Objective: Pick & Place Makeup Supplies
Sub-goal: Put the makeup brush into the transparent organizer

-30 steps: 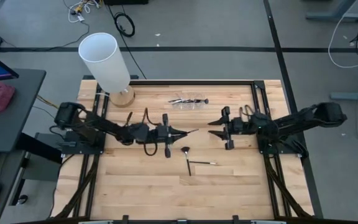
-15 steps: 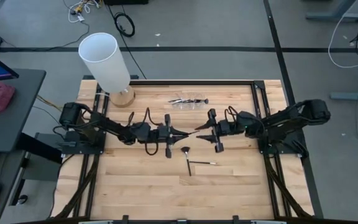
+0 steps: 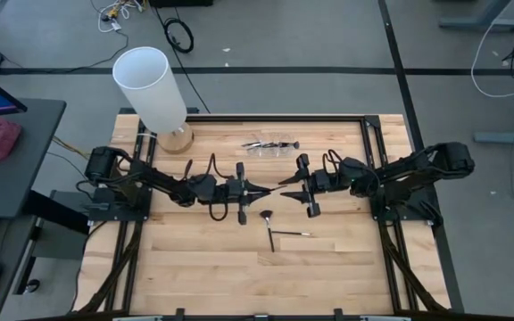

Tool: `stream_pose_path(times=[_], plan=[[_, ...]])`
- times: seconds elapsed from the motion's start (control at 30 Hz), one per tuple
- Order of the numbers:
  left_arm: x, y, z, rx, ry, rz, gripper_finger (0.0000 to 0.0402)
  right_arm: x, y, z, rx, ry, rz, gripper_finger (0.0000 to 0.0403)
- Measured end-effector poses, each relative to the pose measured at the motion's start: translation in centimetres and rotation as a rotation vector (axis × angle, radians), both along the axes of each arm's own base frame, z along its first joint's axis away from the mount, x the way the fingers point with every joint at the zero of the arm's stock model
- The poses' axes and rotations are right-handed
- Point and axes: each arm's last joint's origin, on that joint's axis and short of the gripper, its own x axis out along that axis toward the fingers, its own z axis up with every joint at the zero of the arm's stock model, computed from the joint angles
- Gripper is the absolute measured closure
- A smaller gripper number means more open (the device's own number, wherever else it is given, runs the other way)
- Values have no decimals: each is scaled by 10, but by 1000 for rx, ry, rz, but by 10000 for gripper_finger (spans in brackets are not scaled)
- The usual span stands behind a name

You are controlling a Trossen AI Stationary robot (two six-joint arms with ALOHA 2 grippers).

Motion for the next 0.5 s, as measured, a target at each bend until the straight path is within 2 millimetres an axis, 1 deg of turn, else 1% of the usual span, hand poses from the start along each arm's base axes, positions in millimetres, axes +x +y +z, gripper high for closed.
stream_pose_path(times=[0.33,0.5], plan=[[0,0,-2,28,25,4,383,0,0,0,-11,-2,-2,342],[0,1,-3,27,30,7,383,0,0,0,-25,-4,-3,370]])
